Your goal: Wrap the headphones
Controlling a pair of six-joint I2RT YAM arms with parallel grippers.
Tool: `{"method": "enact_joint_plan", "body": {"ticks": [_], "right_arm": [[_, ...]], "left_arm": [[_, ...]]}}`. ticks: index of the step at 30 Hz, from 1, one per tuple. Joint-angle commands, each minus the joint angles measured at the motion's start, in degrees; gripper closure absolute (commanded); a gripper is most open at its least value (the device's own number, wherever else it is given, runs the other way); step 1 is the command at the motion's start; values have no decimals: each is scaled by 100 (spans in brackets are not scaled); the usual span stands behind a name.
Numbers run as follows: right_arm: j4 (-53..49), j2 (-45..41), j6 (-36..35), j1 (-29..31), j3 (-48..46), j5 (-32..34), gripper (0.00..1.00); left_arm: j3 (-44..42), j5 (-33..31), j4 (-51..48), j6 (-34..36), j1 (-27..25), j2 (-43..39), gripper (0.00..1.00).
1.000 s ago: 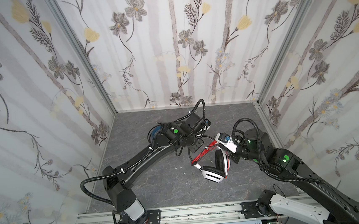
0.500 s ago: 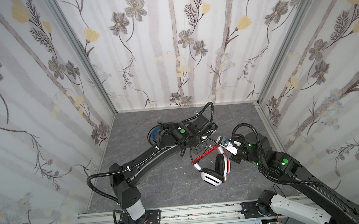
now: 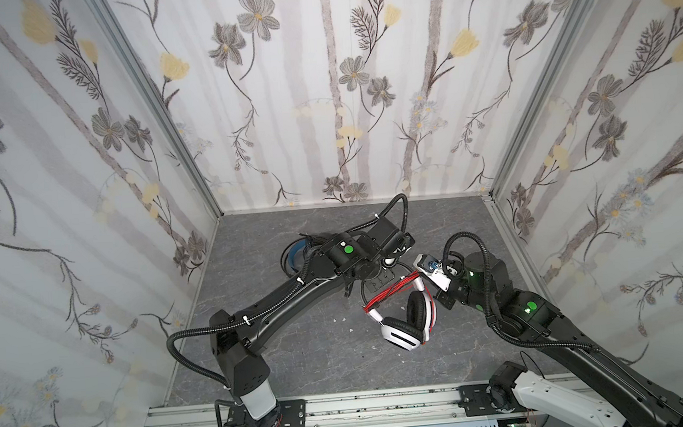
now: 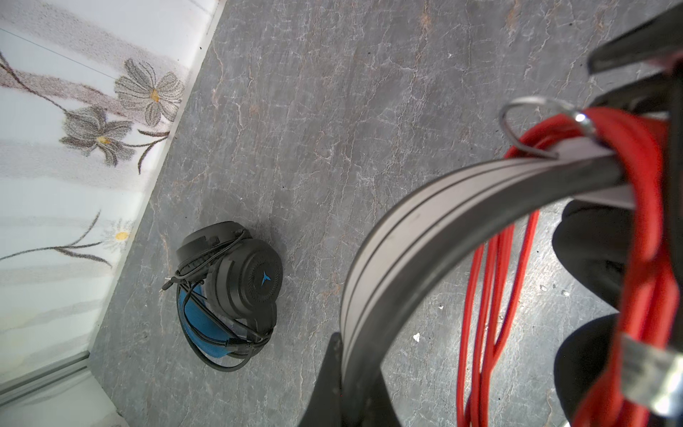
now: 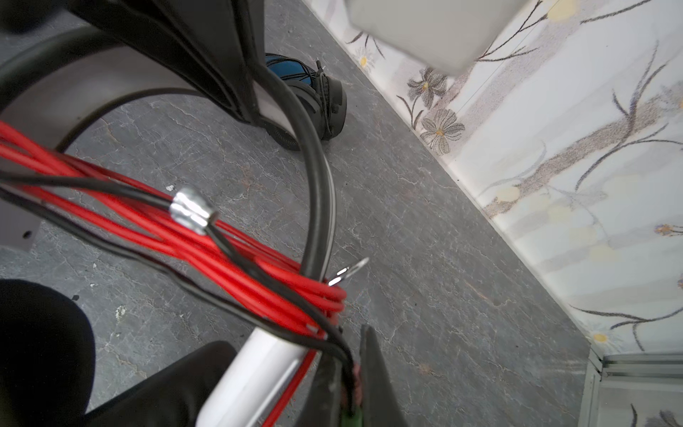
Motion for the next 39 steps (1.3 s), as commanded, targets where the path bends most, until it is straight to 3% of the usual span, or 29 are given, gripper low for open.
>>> {"method": "enact_joint_plan", "body": {"ticks": [1, 13, 21, 28, 39], "right_arm": [[221, 161, 441, -135, 130, 344, 100], [265, 313, 1092, -504, -110, -437, 100], [220, 368, 1579, -644, -208, -519, 100], [342, 287, 1726, -808, -386, -546, 91], [802, -186, 1624, -876, -714, -1216, 77]], "left_arm": [[16, 296, -453, 197, -37, -5, 100], [32, 480, -352, 122, -25, 64, 100], [66, 606, -260, 16, 72, 85, 100], [84, 604, -247, 8, 79, 75, 100], [268, 639, -315, 30, 88, 270, 100]]}}
